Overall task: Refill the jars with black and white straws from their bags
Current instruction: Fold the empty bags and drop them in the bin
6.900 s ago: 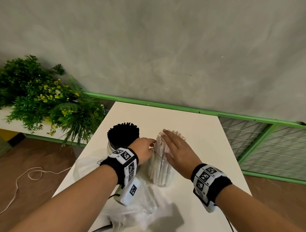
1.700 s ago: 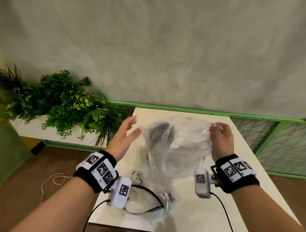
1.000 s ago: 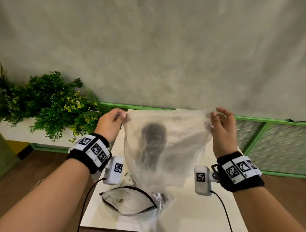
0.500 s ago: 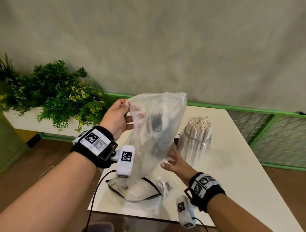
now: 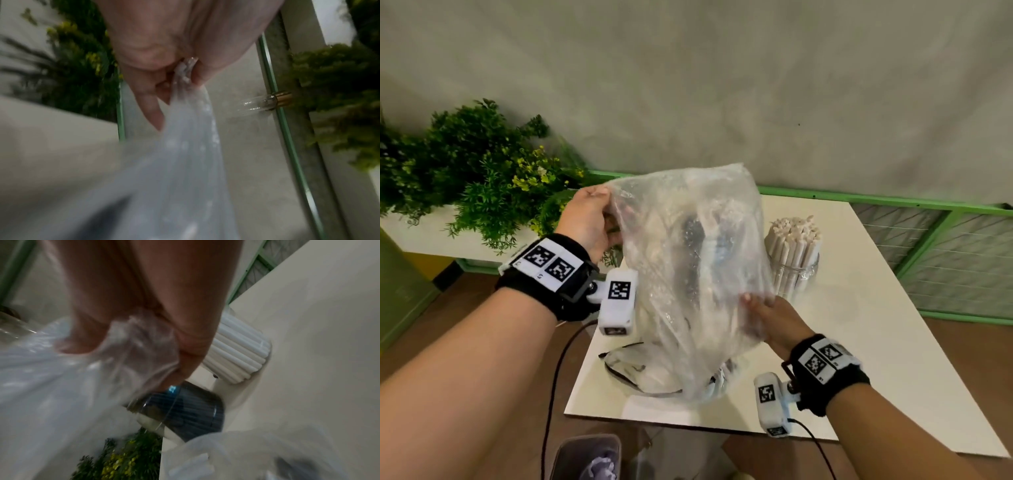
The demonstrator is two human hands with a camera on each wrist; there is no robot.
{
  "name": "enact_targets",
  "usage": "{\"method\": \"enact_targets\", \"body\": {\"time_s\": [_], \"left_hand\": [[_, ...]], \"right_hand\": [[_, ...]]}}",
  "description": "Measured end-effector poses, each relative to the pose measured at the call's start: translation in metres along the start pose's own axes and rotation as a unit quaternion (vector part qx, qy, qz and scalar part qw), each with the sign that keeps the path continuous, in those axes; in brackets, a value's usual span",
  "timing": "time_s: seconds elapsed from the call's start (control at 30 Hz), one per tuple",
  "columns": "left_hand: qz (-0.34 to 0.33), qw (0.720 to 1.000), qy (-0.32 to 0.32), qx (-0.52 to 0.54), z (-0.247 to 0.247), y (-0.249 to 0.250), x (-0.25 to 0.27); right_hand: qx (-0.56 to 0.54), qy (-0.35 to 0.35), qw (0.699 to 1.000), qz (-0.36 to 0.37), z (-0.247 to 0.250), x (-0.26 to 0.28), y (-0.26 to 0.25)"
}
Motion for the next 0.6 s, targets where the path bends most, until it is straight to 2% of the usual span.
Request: {"method": "enact_targets", "body": {"time_s": [0.07,0.13,0.2,0.27,0.33,0.37,0.47,0.53,0.6], "left_hand": [[-0.027,0.994,0.057,-0.095,0.022,0.005,-0.018],[-0.050,0.982,0.089,-0.157,0.039,0.013,-0.033],[-0.074,0.983,0.084,-0.144,0.039,0.018,-0.037],[-0.078,0.991,0.064,-0.085,0.030,0.012,-0.031],[-0.017,0.996,0.026,-0.079,0.014,-0.009,-0.016],[0.032,0.993,0.001,-0.118,0.007,-0.027,-0.006],[0.172,0.952,-0.120,-0.224,-0.016,-0.087,0.034],[0.192,0.938,-0.181,-0.226,-0.033,-0.114,0.057],[0.213,0.940,-0.198,-0.181,-0.047,-0.132,0.069]], "right_hand": [[0.025,0.072,0.995,0.062,0.015,-0.003,-0.012],[0.027,0.106,0.988,0.110,0.030,-0.004,-0.018],[0.021,0.122,0.984,0.128,0.036,-0.004,-0.021],[-0.021,0.140,0.980,0.138,0.035,-0.004,-0.025],[-0.066,0.172,0.973,0.143,0.037,-0.010,-0.023],[-0.069,0.188,0.969,0.144,0.037,-0.011,-0.021],[-0.073,0.217,0.965,0.131,0.033,-0.014,-0.013],[-0.069,0.221,0.964,0.130,0.027,-0.013,-0.009],[-0.062,0.228,0.963,0.126,0.024,-0.012,-0.003]]}}
Point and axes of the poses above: each hand's wrist, its own x-axis away from the middle knuckle, its own z-axis out of the back of the hand, y = z × x, the point moved 5 cm from there along -x, towards the middle knuckle, and after that the axes turned 11 degrees about -x, right-handed, at the moved point
